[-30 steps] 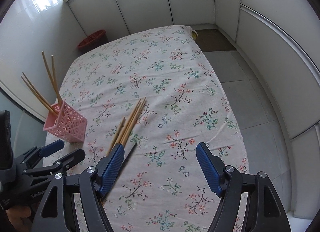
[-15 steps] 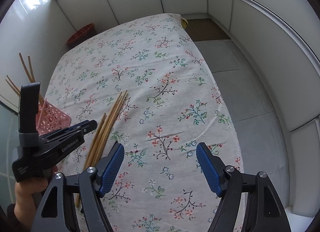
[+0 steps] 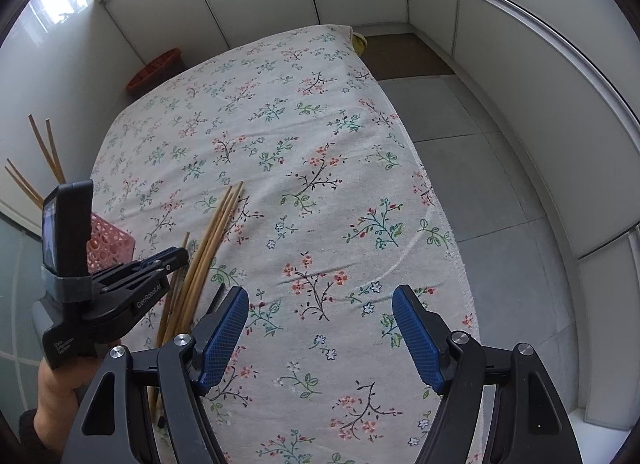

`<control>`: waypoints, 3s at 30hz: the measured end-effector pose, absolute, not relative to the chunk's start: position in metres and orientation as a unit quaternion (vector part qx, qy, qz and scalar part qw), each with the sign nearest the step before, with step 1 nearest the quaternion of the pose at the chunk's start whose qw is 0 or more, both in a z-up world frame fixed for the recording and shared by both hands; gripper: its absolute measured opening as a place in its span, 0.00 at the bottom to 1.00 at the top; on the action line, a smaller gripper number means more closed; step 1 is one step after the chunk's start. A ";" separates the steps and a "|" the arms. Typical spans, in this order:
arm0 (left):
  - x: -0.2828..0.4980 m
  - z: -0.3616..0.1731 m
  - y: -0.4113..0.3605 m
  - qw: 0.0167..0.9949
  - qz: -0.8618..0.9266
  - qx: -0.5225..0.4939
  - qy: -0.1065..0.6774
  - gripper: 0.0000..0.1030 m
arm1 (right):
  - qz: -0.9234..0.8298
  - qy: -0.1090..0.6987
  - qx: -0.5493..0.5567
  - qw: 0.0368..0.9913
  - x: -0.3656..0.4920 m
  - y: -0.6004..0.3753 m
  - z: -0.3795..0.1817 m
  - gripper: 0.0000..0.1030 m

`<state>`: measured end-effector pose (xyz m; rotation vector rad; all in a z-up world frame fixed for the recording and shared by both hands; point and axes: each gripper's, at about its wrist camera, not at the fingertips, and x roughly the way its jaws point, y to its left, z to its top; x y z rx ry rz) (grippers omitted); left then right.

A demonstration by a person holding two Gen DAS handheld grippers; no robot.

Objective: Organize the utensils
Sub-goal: 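Lift the chopstick upright with the left tool, then grasp a wooden chopstick with the right tool while the left tool holds its own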

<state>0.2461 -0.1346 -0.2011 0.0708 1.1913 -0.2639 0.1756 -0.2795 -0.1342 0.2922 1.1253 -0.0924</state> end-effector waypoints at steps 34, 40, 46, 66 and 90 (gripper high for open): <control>0.120 -0.058 -0.017 0.898 -0.184 -0.010 0.399 0.05 | -0.035 0.534 0.107 0.838 0.152 -0.212 -0.118 0.74; 0.120 -0.054 0.003 0.906 -0.171 -0.033 0.387 0.05 | -0.030 0.546 0.095 0.832 0.169 -0.205 -0.134 0.74; 0.125 -0.053 0.020 0.908 -0.168 -0.049 0.381 0.05 | -0.024 0.566 0.084 0.820 0.191 -0.193 -0.155 0.74; 0.131 -0.052 0.044 0.910 -0.159 -0.064 0.378 0.05 | -0.025 0.559 0.185 0.808 0.264 -0.205 -0.192 0.22; 0.124 -0.048 0.040 0.914 -0.160 -0.056 0.369 0.05 | 0.009 0.578 0.155 0.801 0.253 -0.198 -0.196 0.06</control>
